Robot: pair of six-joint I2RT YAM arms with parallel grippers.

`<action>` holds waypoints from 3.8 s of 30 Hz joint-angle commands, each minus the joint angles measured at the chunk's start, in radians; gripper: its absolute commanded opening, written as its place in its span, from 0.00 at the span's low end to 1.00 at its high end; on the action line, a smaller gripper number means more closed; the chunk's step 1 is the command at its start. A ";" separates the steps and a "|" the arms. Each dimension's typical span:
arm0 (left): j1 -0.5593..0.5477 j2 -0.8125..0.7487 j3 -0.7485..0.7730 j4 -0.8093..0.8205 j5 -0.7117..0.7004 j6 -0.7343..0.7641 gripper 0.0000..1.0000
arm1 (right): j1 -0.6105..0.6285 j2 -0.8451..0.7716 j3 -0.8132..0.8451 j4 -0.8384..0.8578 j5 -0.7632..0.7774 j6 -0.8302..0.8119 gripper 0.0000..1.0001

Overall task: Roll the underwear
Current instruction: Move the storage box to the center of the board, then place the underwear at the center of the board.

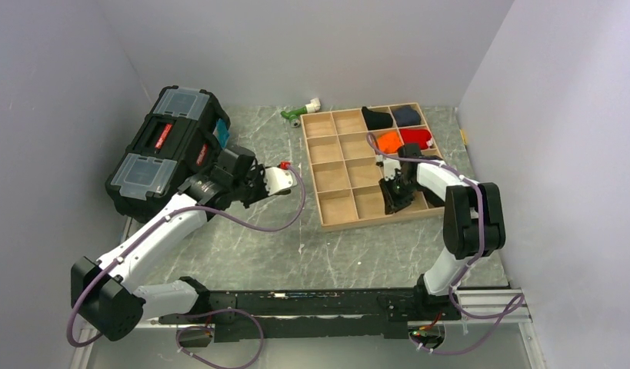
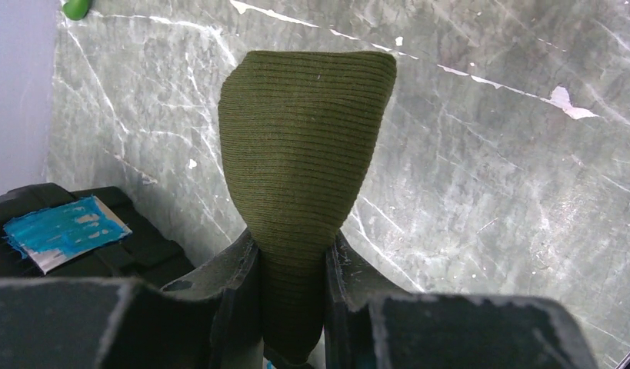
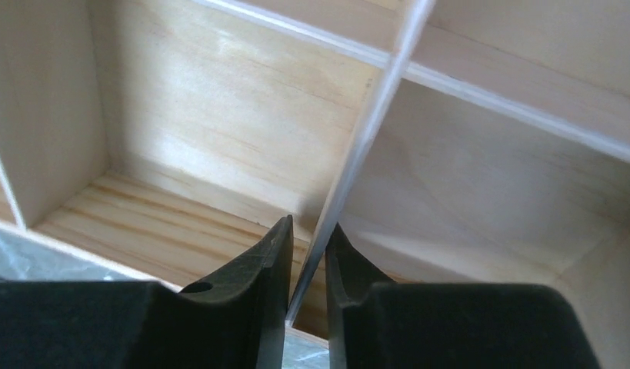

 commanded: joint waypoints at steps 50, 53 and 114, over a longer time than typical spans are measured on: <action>-0.010 0.035 0.116 0.063 0.112 -0.026 0.00 | 0.090 -0.225 0.237 -0.392 -0.274 -0.249 0.69; -0.071 0.113 0.176 0.089 0.104 -0.038 0.00 | 0.003 -0.250 0.242 -0.364 -0.240 -0.224 0.69; -0.363 1.228 1.029 0.019 0.082 -0.136 0.00 | -0.531 -0.064 0.070 -0.221 -0.245 -0.283 0.51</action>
